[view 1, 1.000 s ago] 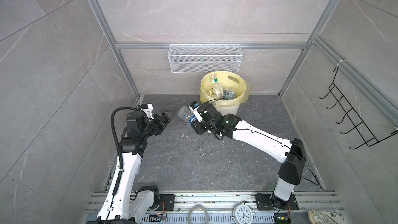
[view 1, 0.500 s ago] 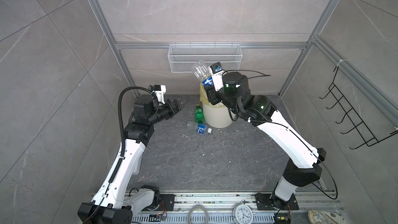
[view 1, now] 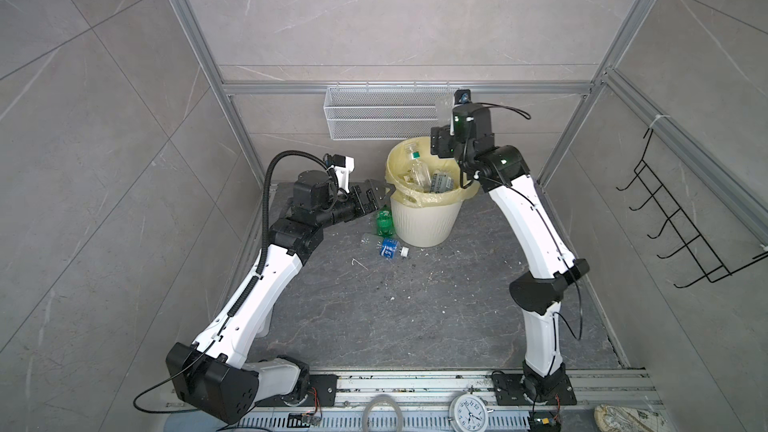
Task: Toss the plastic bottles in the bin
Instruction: 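Open the right gripper to drop the bottle into the bin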
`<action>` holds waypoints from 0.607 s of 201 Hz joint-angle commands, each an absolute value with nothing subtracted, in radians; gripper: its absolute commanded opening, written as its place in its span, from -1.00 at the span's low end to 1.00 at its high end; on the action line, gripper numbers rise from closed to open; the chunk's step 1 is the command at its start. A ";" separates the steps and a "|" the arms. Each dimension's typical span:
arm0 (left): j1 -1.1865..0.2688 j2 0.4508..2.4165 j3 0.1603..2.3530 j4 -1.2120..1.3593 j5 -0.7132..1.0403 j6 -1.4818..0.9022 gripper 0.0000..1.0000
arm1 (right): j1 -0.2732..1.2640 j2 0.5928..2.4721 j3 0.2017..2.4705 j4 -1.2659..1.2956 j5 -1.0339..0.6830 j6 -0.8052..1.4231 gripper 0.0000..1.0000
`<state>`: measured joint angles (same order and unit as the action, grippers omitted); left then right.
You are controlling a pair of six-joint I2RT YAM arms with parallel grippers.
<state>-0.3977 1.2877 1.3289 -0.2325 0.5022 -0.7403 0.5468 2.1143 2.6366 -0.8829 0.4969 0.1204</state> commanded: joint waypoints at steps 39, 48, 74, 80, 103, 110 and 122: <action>-0.399 1.301 1.313 -0.222 0.502 -0.726 1.00 | 0.560 1.944 2.411 -0.825 0.460 0.156 0.99; -0.399 1.302 1.309 -0.221 0.502 -0.730 1.00 | 0.560 1.927 2.387 -0.818 0.462 0.157 0.99; -0.400 1.302 1.298 -0.222 0.502 -0.737 1.00 | 0.560 1.888 2.341 -0.809 0.461 0.158 0.99; -0.400 1.302 1.295 -0.221 0.500 -0.738 1.00 | 0.560 1.879 2.332 -0.807 0.462 0.158 0.99; -0.400 1.299 1.286 -0.225 0.494 -0.742 1.00 | 0.561 1.845 2.282 -0.786 0.459 0.156 0.99; -0.400 1.299 1.284 -0.228 0.493 -0.744 1.00 | 0.564 1.835 2.267 -0.779 0.455 0.156 0.99; -0.400 1.304 1.281 -0.232 0.494 -0.749 1.00 | 0.570 1.815 2.234 -0.766 0.441 0.152 0.99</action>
<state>-0.3988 1.3075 1.2816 -0.2432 0.4995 -0.7406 0.5579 1.8561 2.2910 -0.8062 0.4633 0.1394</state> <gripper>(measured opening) 0.999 0.995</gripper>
